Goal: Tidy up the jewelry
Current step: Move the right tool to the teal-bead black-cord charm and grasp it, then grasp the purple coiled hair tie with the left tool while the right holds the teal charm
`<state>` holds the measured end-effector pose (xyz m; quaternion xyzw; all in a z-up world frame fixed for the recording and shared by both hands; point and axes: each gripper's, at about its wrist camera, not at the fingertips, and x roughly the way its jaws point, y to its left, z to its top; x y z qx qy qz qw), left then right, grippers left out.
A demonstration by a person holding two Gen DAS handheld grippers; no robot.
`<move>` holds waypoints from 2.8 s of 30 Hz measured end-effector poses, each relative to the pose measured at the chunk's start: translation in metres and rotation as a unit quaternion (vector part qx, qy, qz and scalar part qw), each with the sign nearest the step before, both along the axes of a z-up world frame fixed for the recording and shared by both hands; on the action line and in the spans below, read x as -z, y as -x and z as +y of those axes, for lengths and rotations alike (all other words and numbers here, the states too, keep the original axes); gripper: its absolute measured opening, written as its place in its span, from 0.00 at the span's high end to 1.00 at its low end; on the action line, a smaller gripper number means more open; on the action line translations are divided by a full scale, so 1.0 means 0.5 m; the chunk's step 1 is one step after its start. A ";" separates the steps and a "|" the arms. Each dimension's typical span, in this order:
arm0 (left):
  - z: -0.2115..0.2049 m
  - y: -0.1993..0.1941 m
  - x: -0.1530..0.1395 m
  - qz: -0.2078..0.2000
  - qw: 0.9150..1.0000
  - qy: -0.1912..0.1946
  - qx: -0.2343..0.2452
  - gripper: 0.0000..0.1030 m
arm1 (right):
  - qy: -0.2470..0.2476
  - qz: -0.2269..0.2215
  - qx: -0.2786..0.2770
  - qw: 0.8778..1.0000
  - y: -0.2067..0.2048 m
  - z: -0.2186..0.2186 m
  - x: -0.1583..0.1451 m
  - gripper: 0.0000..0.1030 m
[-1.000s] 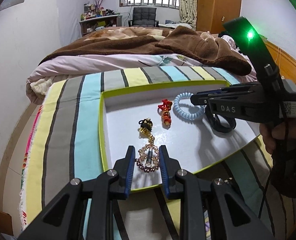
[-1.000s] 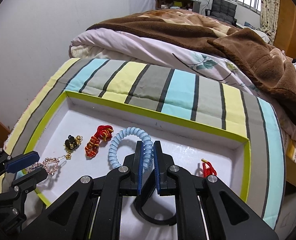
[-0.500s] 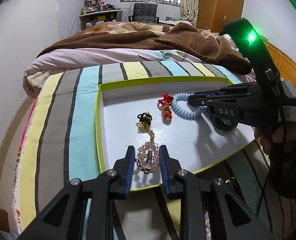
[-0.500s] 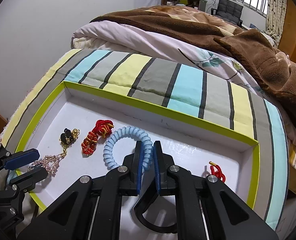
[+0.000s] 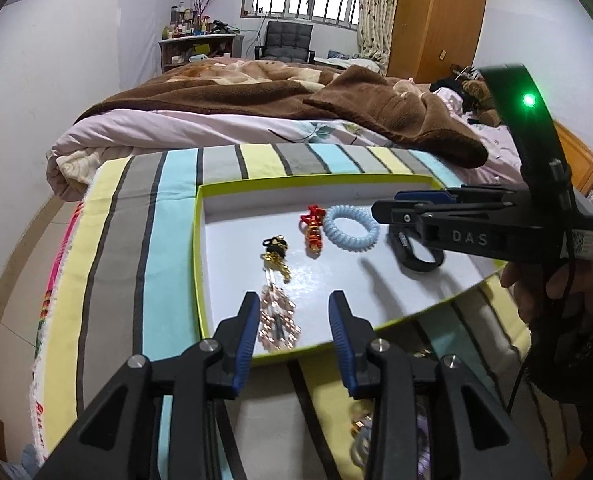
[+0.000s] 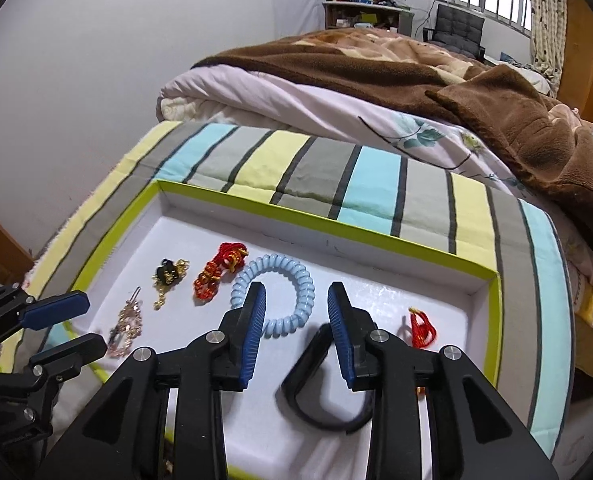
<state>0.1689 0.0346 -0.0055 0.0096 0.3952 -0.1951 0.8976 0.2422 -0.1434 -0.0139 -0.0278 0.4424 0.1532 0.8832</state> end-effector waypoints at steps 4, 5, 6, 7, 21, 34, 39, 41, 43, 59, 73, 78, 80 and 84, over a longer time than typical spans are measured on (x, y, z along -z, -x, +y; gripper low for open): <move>0.008 0.029 -0.015 -0.006 1.000 0.011 -0.007 0.62 | -0.016 -0.015 -0.008 1.000 0.047 -0.014 -0.025 0.68; 0.011 0.037 -0.019 -0.008 1.000 0.013 -0.009 0.62 | -0.023 -0.018 -0.011 1.000 0.060 -0.018 -0.031 0.68; 0.014 0.047 -0.022 -0.009 1.000 0.014 -0.011 0.61 | -0.031 -0.019 -0.015 0.999 0.074 -0.023 -0.036 0.68; 0.016 0.057 -0.024 -0.010 1.000 0.016 -0.012 0.61 | -0.038 -0.020 -0.018 0.999 0.091 -0.028 -0.040 0.68; 0.050 0.177 -0.007 0.002 0.999 0.020 -0.039 0.57 | -0.112 0.027 -0.120 0.986 0.224 -0.020 0.031 0.68; 0.076 0.215 0.009 0.013 0.998 0.021 -0.055 0.57 | -0.065 0.024 -0.134 0.988 0.211 0.025 0.069 0.67; 0.079 0.219 0.010 0.015 0.998 0.019 -0.060 0.57 | -0.071 0.023 -0.125 0.989 0.206 0.025 0.072 0.67; 0.080 0.220 0.011 0.016 0.998 0.021 -0.060 0.57 | -0.069 0.023 -0.125 0.989 0.209 0.027 0.071 0.67; 0.080 0.220 0.011 0.017 0.998 0.020 -0.061 0.57 | -0.068 0.021 -0.124 0.990 0.210 0.027 0.071 0.71; 0.029 0.218 0.033 0.042 0.998 0.029 -0.023 0.57 | -0.089 -0.006 -0.085 0.992 0.236 -0.020 0.038 0.95; -0.045 0.203 0.064 0.044 0.999 -0.023 -0.018 0.57 | -0.114 -0.035 -0.045 0.992 0.284 -0.091 0.003 0.95; -0.058 0.201 0.063 0.038 0.997 -0.056 -0.033 0.65 | -0.118 -0.041 -0.040 0.991 0.297 -0.101 -0.003 0.95; -0.060 0.201 0.067 0.042 0.996 -0.070 -0.035 0.67 | -0.122 -0.041 -0.040 0.991 0.300 -0.105 -0.004 0.95; -0.067 0.212 0.069 0.033 0.994 -0.102 -0.031 0.76 | -0.128 -0.045 -0.038 0.990 0.305 -0.111 -0.008 0.95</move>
